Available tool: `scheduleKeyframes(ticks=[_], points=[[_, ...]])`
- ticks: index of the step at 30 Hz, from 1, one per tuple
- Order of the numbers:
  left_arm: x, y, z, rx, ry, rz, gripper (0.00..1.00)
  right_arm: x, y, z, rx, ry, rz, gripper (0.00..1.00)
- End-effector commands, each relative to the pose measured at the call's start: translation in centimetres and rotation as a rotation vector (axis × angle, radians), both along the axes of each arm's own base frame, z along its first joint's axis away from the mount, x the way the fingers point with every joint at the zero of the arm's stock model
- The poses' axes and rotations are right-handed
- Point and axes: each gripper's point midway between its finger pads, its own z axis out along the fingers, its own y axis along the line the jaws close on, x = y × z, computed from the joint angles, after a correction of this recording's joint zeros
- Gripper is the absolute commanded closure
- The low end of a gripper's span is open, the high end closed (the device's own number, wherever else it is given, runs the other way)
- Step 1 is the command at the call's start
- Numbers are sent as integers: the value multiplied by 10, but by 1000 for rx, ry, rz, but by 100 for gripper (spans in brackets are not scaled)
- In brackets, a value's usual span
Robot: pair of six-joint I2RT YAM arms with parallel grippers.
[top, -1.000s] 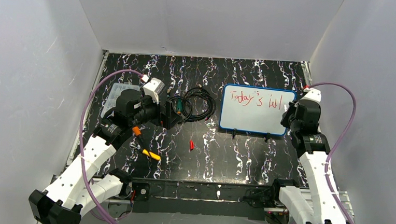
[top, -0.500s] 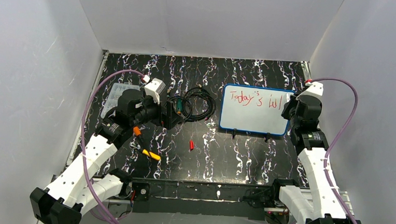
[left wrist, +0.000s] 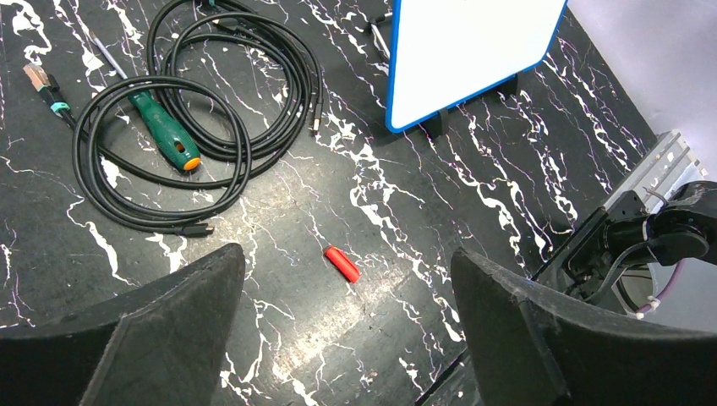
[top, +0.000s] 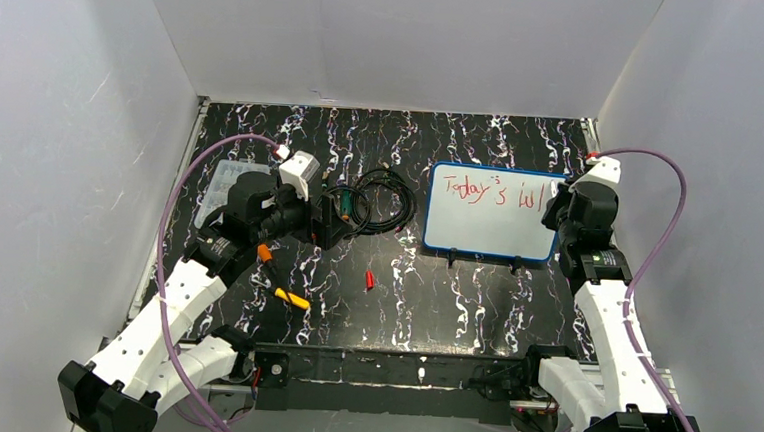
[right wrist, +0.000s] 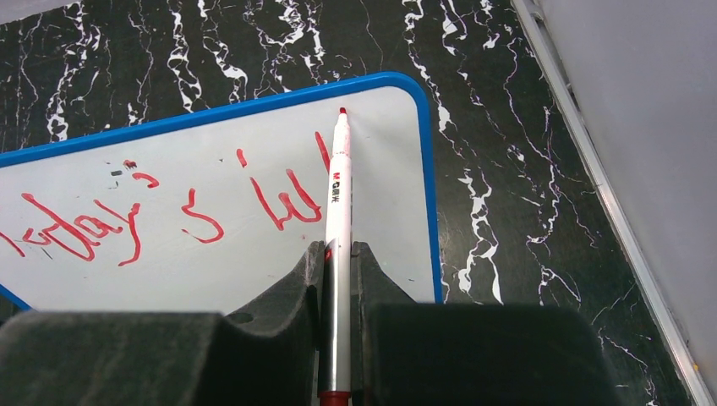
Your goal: Write a sentence on the whiteboard
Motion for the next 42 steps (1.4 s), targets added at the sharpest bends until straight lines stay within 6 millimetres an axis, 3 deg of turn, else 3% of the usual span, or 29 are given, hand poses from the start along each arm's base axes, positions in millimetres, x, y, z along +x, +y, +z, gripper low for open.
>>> scheduleKeyframes(ticks=[1, 27, 33, 37, 42], points=[[-2, -1, 6, -16, -16, -13, 10, 4, -3, 6, -7, -26, -12, 99], [-6, 0, 12, -32, -35, -16, 10, -22, -6, -28, 17, 179, -52, 99], [-6, 0, 13, -33, -41, -14, 10, -28, -8, -17, 24, 179, -68, 99], [-6, 0, 12, -31, -38, -10, 10, -31, 2, 9, 59, 129, -22, 99], [-4, 1, 11, -24, -36, -8, 10, -30, 50, 8, 155, 161, 243, 99]])
